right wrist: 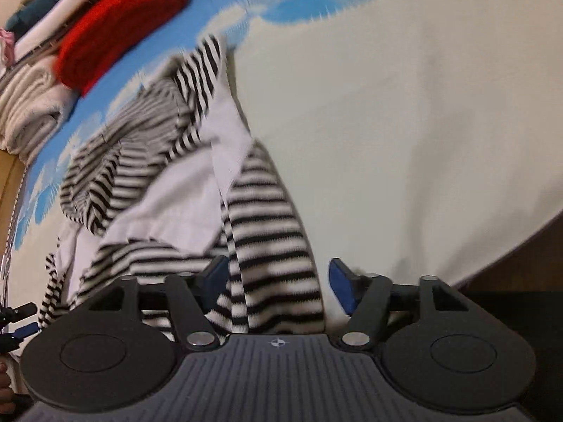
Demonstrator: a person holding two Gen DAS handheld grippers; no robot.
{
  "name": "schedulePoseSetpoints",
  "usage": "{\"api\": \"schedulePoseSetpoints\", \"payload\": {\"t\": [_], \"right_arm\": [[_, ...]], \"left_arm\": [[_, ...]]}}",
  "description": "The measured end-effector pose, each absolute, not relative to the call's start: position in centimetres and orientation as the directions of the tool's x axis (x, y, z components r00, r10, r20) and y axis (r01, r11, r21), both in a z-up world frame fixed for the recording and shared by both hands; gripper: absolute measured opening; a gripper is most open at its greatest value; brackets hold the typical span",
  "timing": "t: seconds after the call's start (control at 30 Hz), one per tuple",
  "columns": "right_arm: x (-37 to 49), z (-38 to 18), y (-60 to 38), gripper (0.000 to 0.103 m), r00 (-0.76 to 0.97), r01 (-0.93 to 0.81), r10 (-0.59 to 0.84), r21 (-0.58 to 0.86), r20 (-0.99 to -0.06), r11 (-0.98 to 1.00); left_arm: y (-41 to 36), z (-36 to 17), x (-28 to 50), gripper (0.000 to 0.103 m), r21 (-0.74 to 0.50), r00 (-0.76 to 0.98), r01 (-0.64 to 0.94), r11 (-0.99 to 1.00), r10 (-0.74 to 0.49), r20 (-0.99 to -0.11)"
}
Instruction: Fold small clothes
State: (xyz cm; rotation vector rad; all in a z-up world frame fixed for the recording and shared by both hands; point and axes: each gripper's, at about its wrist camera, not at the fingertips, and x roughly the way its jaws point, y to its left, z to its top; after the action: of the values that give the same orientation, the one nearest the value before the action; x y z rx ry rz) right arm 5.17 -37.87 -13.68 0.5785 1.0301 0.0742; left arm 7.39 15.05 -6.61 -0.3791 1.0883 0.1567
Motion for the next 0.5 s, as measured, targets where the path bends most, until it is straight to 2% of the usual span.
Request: {"api": "schedulePoseSetpoints", "payload": {"t": [0.17,0.3,0.33,0.37,0.4,0.43,0.47,0.5], "right_arm": [[5.3,-15.5,-36.1,0.068,0.465,0.180,0.327,0.450,-0.823,0.875],[5.4,-15.6,-34.8,0.072,0.470,0.132,0.295,0.397,-0.832,0.908],[5.6,-15.6,-34.5,0.073,0.470,0.130,0.292,0.393,-0.833,0.910],[5.5,-15.6,-34.3,0.073,0.470,0.126,0.289,0.387,-0.834,0.914],[5.5,-15.5,-34.2,0.072,0.470,0.120,0.284,0.379,-0.836,0.918],[5.5,-15.5,-34.0,0.062,0.471,0.113,0.275,0.367,-0.838,0.923],[5.4,-15.5,-33.9,0.053,0.474,0.107,0.264,0.353,-0.840,0.929],[5.4,-15.4,-33.8,0.027,0.479,0.098,0.256,0.341,-0.840,0.935]], "left_arm": [[15.5,-9.1,6.8,0.075,-0.173,0.392,-0.369,0.913,-0.016,-0.920],[15.8,-9.7,6.3,0.072,-0.187,0.380,-0.384,0.904,-0.030,-0.924],[15.7,-9.7,6.3,0.068,-0.188,0.380,-0.379,0.906,-0.033,-0.925],[15.6,-9.8,6.3,0.057,-0.183,0.378,-0.372,0.910,-0.031,-0.925],[15.4,-9.9,6.2,0.041,-0.173,0.377,-0.363,0.916,-0.025,-0.926],[15.2,-10.0,6.2,0.032,-0.167,0.379,-0.356,0.919,-0.021,-0.925],[15.0,-10.0,6.1,0.017,-0.173,0.384,-0.353,0.919,-0.026,-0.923],[15.0,-9.9,6.0,0.011,-0.184,0.396,-0.355,0.917,-0.031,-0.918]]}}
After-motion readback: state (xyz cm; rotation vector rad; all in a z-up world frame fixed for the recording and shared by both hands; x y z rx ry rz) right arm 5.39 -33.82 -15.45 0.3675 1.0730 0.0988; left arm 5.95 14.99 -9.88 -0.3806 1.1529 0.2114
